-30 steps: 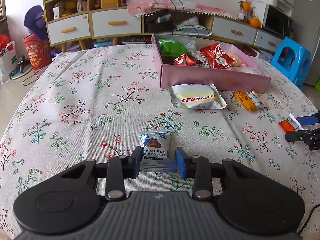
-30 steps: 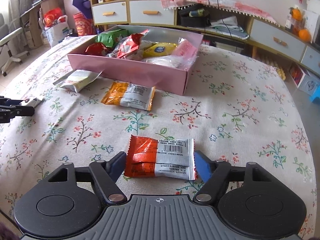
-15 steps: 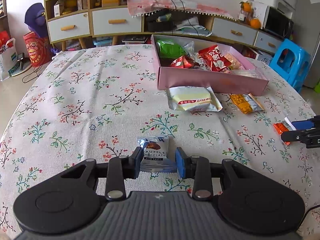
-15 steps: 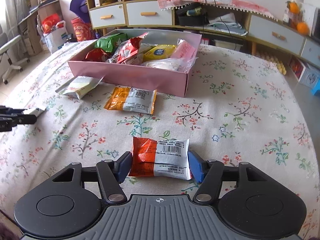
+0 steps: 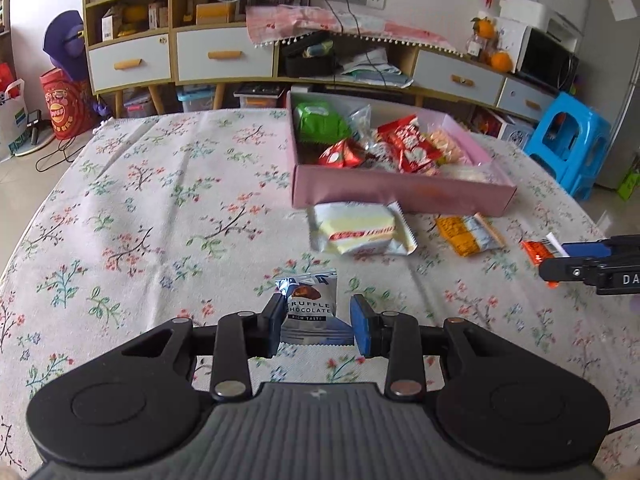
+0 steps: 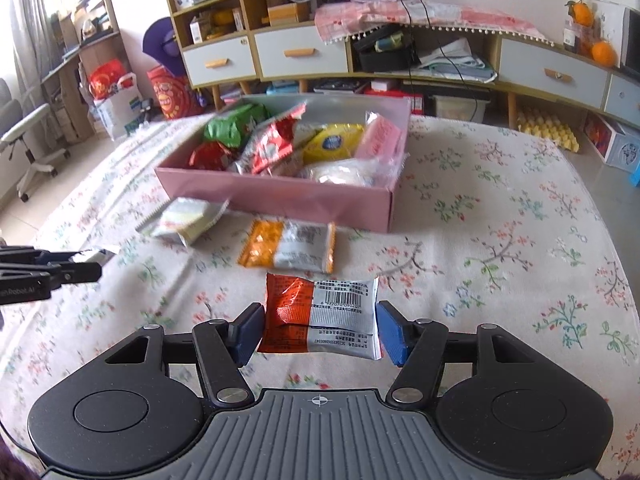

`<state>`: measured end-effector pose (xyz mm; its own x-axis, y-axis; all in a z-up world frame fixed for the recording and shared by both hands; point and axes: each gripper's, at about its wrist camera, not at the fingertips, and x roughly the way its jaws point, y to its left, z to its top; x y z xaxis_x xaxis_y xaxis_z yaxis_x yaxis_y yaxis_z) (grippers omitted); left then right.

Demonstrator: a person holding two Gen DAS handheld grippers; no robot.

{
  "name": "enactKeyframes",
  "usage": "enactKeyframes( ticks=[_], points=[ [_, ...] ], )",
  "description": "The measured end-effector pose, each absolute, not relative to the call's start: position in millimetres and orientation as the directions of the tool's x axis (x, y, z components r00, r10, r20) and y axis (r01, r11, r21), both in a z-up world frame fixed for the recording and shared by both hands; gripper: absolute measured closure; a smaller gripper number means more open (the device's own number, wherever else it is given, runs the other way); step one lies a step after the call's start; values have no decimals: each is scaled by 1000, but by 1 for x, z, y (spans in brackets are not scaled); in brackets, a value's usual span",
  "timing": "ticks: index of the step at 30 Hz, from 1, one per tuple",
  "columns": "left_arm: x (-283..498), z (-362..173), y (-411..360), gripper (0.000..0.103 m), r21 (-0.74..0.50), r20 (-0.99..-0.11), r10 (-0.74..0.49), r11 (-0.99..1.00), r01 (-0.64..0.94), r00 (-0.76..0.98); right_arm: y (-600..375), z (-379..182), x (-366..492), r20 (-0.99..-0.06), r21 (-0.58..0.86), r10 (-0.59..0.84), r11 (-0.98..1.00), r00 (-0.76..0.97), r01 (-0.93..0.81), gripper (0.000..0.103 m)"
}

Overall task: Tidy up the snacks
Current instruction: 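Lift both packets and carry them over the pink box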

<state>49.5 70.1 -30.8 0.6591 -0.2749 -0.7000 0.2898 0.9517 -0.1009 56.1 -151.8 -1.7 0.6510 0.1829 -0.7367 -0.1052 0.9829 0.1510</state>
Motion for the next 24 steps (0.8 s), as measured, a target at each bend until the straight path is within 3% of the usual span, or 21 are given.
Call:
enactKeyframes(
  ticks=[24],
  points=[
    [127, 9, 16, 71, -181, -649, -322, 945, 272, 689, -155, 38, 139, -670, 376, 227, 925, 706, 59, 42]
  ],
)
